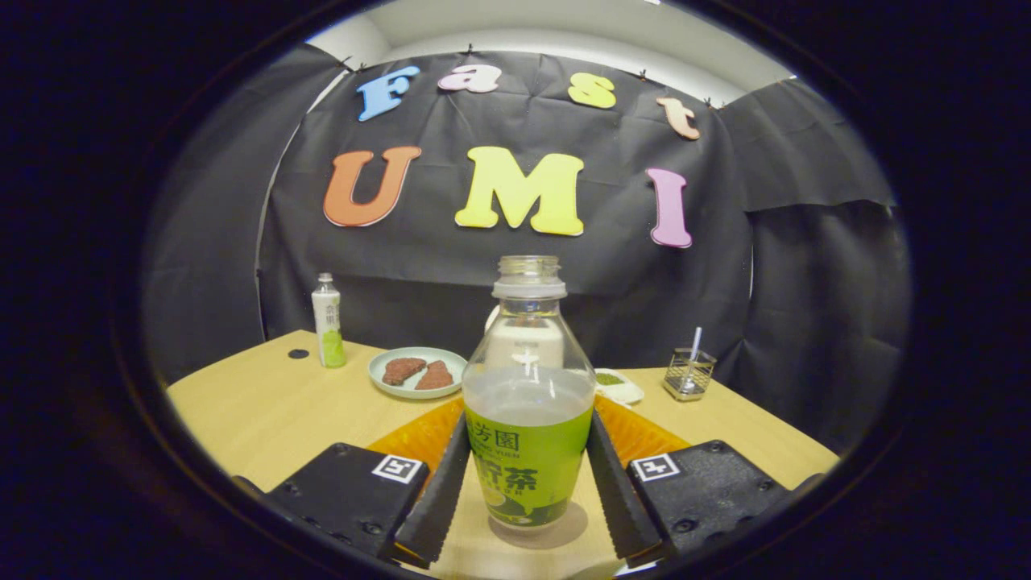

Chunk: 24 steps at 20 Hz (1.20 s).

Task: Take the bottle from table, then pour the juice into the cup, finally place the bottle on the coaster

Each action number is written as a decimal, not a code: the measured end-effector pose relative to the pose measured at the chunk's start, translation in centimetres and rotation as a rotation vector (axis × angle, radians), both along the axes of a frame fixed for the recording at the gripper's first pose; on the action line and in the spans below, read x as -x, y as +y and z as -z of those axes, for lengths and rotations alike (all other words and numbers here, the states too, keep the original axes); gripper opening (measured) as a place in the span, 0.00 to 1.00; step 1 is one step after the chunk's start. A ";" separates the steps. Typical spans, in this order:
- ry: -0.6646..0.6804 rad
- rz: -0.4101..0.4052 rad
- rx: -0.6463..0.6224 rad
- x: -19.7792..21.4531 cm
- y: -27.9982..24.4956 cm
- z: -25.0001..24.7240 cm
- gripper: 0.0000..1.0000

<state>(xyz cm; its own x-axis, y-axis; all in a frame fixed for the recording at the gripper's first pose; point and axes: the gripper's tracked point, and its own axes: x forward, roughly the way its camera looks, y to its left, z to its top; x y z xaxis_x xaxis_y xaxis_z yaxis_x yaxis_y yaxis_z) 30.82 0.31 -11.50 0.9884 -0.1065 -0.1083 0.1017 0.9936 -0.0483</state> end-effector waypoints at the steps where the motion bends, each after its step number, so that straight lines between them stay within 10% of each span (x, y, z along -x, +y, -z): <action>1: -0.003 0.006 -0.014 -0.1 -0.1 0.3 0.80; 14: 0.002 0.057 -0.027 -0.5 -1.6 3.8 0.81; 24: -0.005 0.018 -0.063 0.3 -1.1 3.7 1.00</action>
<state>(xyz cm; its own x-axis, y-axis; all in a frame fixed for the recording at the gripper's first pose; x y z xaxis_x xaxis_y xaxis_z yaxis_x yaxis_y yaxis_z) 30.48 -0.81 -15.23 0.9870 -0.1172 -0.1100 0.1196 0.9927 0.0149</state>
